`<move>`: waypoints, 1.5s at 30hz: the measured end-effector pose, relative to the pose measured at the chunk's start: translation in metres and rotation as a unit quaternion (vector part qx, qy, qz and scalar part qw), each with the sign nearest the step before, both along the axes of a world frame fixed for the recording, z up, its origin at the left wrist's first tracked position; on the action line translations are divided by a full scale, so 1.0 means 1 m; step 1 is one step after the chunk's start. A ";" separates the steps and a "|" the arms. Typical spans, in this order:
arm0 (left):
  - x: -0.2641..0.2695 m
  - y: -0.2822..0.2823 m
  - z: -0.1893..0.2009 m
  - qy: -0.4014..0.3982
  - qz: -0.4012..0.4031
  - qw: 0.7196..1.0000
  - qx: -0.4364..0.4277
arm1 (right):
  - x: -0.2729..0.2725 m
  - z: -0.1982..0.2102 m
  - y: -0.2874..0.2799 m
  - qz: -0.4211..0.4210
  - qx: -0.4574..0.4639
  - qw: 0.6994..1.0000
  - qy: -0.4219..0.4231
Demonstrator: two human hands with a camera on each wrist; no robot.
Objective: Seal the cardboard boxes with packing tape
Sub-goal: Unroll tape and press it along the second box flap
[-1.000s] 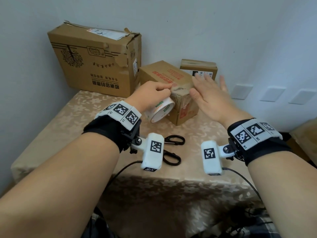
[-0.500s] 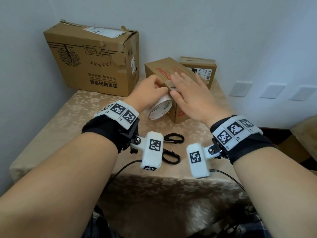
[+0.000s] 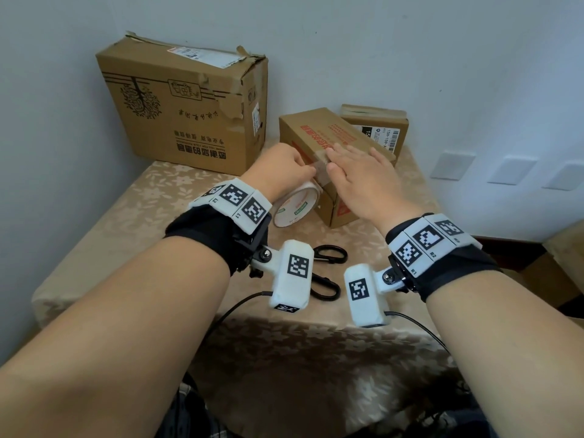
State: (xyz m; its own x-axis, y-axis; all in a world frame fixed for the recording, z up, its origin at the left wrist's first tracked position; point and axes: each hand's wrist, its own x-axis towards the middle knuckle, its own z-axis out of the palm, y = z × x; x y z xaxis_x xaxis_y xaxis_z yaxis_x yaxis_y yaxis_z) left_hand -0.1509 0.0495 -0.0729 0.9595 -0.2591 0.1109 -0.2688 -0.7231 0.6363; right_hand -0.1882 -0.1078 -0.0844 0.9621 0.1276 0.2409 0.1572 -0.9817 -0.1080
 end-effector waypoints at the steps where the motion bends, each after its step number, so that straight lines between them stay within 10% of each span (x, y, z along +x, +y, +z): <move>1: 0.000 -0.001 0.000 0.001 0.005 1.000 0.000 | 0.002 -0.001 0.003 -0.011 0.016 1.000 -0.003; 15: -0.005 0.003 -0.008 0.119 -0.006 0.982 -0.147 | 0.010 -0.007 0.006 -0.041 -0.034 0.998 -0.020; 30: -0.011 0.016 -0.007 0.098 -0.027 0.989 -0.111 | 0.009 -0.009 0.012 -0.053 -0.031 0.998 -0.018; 38: -0.030 0.014 0.007 0.189 -0.074 0.974 -0.103 | -0.025 0.001 -0.004 0.015 0.159 0.978 -0.135; 45: -0.041 0.015 0.009 0.066 -0.048 0.997 -0.013 | -0.060 -0.001 0.005 0.102 0.068 0.972 0.199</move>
